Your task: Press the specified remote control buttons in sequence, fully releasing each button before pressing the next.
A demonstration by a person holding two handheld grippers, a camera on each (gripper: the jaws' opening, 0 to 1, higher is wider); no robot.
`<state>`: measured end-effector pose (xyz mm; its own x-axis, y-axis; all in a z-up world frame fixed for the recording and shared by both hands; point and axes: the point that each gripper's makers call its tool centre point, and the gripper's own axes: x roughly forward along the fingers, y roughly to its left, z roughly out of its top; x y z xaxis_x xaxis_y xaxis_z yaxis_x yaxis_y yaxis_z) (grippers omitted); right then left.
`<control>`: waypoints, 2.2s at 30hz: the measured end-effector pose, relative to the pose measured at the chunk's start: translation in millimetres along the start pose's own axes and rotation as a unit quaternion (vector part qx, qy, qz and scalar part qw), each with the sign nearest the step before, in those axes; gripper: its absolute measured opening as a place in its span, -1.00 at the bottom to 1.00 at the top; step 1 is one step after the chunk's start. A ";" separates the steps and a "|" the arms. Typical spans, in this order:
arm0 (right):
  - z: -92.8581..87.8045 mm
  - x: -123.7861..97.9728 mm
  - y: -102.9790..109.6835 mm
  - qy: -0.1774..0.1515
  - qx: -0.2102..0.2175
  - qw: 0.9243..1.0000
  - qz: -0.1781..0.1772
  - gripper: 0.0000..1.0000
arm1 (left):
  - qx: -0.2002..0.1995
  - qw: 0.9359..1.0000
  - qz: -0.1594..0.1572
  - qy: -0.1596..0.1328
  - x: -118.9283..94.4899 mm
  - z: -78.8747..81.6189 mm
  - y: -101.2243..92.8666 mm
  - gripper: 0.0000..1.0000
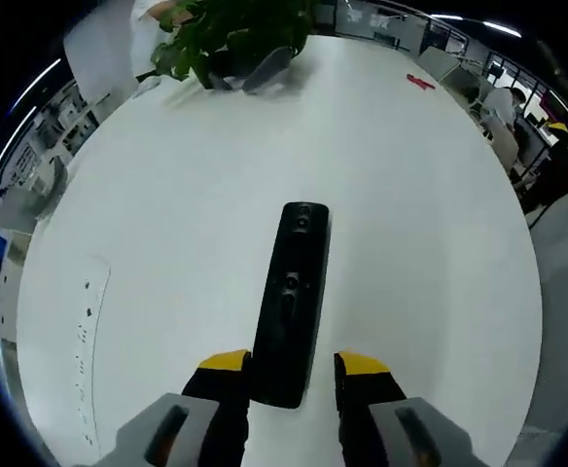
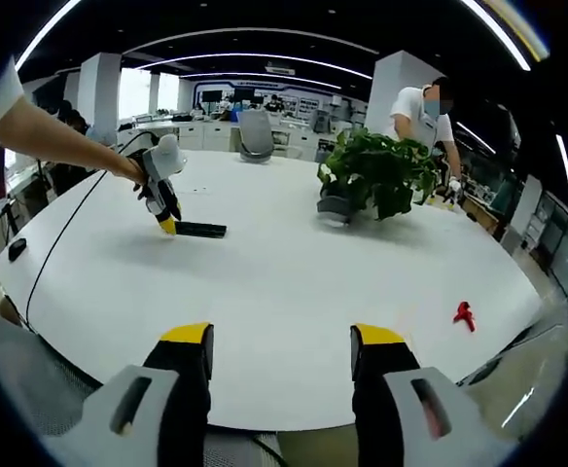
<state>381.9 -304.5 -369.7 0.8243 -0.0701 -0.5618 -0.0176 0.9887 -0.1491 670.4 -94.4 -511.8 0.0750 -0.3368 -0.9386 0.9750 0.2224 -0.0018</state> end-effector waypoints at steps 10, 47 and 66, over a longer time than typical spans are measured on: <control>-1.2 0.4 0.4 0.003 -0.003 1.000 0.001 0.14 | 0.006 1.000 0.000 0.022 3.7 -4.1 1.8 -0.44; 5.4 -4.6 1.1 -0.017 0.002 1.000 0.005 0.03 | 0.041 0.998 0.016 0.045 2.4 -10.2 -23.4 -0.54; 7.7 -6.2 3.9 -0.024 0.001 1.000 0.013 -0.03 | 0.049 0.997 0.012 0.051 3.5 -17.4 -47.7 -0.54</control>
<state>381.1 -299.2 -360.5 0.8498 -0.0374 -0.5257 -0.0389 0.9903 -0.1334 620.5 -90.3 -521.1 0.0817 -0.2366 -0.9682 0.9894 0.1366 0.0502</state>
